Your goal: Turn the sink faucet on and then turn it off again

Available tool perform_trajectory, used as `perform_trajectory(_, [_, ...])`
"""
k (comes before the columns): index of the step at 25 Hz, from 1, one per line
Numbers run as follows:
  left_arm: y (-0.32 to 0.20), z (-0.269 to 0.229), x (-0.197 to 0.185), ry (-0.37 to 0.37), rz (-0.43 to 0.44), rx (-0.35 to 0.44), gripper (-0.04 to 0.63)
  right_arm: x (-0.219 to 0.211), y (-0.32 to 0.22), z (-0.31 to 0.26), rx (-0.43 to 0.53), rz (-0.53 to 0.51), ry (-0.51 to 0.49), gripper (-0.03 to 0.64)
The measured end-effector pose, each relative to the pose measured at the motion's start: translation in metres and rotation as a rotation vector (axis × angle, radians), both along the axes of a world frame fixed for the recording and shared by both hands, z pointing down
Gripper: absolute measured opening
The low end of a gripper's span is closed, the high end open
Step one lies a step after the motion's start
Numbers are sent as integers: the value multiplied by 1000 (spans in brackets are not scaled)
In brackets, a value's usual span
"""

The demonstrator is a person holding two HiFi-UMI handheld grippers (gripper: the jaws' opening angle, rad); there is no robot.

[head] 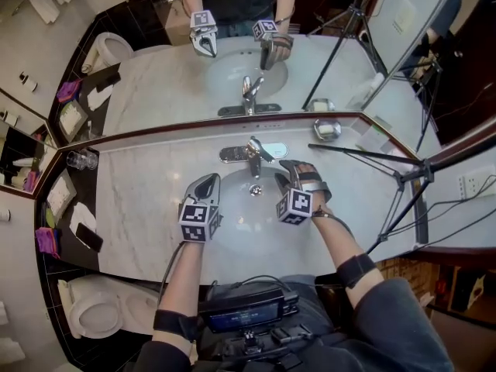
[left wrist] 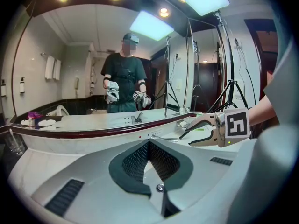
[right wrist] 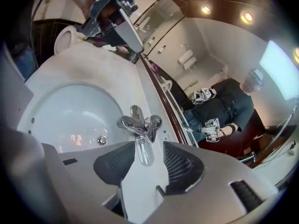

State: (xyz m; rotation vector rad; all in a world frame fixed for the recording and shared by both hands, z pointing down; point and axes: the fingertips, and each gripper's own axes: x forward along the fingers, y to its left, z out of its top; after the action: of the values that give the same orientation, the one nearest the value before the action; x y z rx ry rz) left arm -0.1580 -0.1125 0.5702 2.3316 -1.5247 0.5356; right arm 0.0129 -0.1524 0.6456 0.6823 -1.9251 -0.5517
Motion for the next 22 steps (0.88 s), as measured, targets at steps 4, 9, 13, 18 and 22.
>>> perform_trajectory(4, [-3, 6, 0, -1, 12, -16, 3, -7, -10, 16, 31, -65, 85, 231])
perform_trajectory(9, [-8, 15, -1, -11, 10, -21, 3, -16, -24, 35, 46, -125, 161, 232])
perform_trajectory(13, [-13, 17, -1, -14, 10, -28, 3, -24, -38, 44, 34, -149, 193, 232])
perform_trajectory(18, [-17, 24, 0, -15, 12, -39, 3, -34, -55, 43, 54, -169, 209, 225])
perform_trajectory(22, [-17, 32, 0, -10, 15, -51, 3, -40, -57, 35, 48, -171, 174, 178])
